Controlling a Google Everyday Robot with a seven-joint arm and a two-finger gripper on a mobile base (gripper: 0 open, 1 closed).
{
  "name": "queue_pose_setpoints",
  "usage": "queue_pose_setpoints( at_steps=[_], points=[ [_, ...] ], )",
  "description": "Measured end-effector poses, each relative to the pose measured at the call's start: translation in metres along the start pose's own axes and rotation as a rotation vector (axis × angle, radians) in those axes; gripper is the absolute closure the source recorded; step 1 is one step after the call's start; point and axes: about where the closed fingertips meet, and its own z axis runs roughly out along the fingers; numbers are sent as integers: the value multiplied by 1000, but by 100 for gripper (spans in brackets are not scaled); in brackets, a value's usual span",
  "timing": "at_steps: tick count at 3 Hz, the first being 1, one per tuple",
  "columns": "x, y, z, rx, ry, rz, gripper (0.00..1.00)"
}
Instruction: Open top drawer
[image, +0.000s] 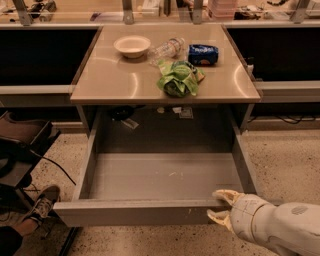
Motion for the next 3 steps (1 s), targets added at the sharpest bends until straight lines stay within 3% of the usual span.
queue_pose_setpoints(
  at_steps=[1,2,3],
  points=[
    [0,0,0,0,0,0,11],
    [0,0,0,0,0,0,0],
    [0,0,0,0,0,0,0]
  ],
)
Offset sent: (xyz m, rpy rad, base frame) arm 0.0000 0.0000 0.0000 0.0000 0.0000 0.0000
